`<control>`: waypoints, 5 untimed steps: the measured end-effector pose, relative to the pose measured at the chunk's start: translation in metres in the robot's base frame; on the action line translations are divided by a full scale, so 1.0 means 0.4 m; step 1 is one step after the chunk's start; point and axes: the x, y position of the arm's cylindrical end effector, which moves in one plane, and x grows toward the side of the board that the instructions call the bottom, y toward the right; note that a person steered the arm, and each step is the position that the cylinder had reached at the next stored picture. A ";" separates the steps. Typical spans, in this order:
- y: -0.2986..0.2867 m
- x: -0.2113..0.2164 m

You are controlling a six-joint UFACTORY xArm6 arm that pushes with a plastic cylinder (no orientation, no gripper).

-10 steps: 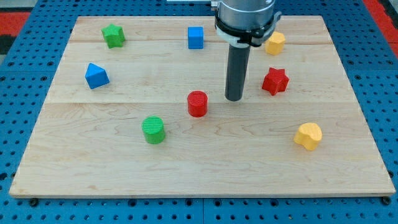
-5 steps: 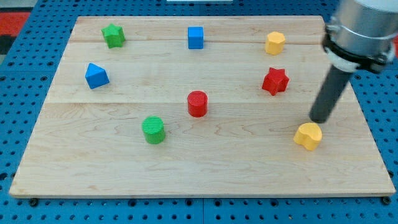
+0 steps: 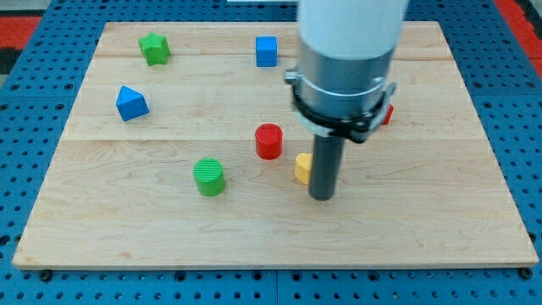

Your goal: Move the yellow heart towards bottom left side of board

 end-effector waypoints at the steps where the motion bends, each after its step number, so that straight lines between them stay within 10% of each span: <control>1: 0.064 -0.033; 3: -0.238 -0.059; 5: -0.111 -0.055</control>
